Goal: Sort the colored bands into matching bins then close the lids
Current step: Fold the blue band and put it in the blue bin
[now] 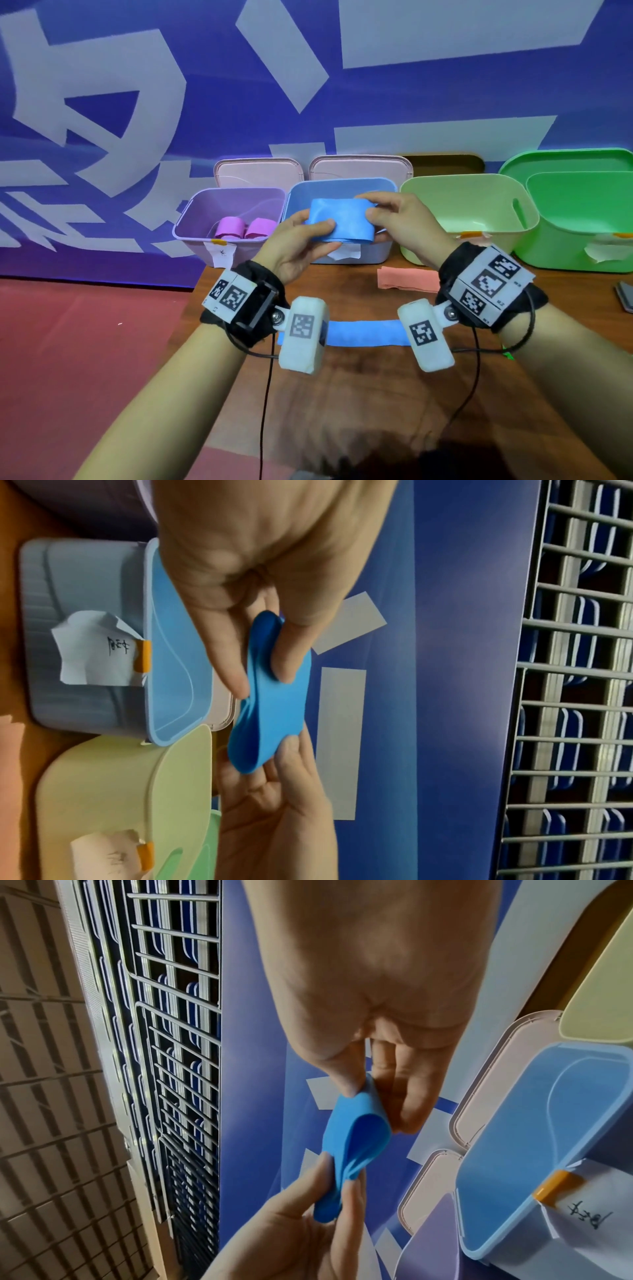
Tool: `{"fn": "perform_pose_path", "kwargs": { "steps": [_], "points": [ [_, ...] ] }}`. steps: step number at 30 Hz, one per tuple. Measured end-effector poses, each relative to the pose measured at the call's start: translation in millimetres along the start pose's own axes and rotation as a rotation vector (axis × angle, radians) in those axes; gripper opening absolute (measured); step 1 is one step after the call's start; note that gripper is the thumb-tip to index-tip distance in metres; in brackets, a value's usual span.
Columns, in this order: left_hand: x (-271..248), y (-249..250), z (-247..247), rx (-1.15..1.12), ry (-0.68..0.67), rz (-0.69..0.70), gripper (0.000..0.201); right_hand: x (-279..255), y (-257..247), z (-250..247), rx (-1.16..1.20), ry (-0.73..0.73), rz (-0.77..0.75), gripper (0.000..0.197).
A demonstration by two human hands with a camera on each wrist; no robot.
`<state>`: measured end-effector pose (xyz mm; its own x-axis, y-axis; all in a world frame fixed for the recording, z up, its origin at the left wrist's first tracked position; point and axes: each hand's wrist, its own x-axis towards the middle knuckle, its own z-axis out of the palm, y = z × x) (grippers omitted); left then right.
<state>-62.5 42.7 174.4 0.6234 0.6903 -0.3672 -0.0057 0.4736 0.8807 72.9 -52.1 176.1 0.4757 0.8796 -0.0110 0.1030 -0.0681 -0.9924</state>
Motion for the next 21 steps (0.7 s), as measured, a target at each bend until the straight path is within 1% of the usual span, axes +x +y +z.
{"fn": "perform_pose_path", "kwargs": {
  "steps": [4, 7, 8, 10, 12, 15, 19, 21],
  "points": [
    [16.2, 4.2, -4.2, 0.006, 0.04, 0.034, 0.024, 20.3, 6.2, 8.3, -0.032, 0.055, -0.003, 0.032],
    [29.5, 11.3, -10.2, 0.046, 0.042, 0.047, 0.029, 32.3, 8.1, 14.3, -0.05, 0.042, -0.005, 0.032],
    [34.3, 13.4, -12.7, 0.06, 0.048, 0.054, 0.03, 36.4, 9.2, 17.1, -0.06, 0.039, -0.006, 0.029],
    [43.1, 16.8, -16.6, 0.075, 0.04, 0.053, 0.023, 45.3, 13.5, 23.9, -0.131, 0.068, -0.017, 0.023],
    [51.2, 19.0, -18.8, 0.078, 0.002, 0.028, 0.019, 54.6, 18.0, 31.3, -0.163, 0.136, -0.018, 0.019],
    [63.4, 20.7, -20.9, 0.038, -0.084, -0.046, 0.009, 66.7, 22.7, 37.6, -0.103, 0.22, 0.007, 0.016],
    [80.4, 21.1, -24.4, 0.049, -0.183, -0.134, 0.031, 77.8, 28.4, 38.6, -0.071, 0.266, 0.033, 0.014],
    [87.8, 21.0, -25.9, 0.058, -0.218, -0.17, 0.032, 82.6, 32.2, 38.6, -0.078, 0.272, 0.044, 0.013]
  ]
}}
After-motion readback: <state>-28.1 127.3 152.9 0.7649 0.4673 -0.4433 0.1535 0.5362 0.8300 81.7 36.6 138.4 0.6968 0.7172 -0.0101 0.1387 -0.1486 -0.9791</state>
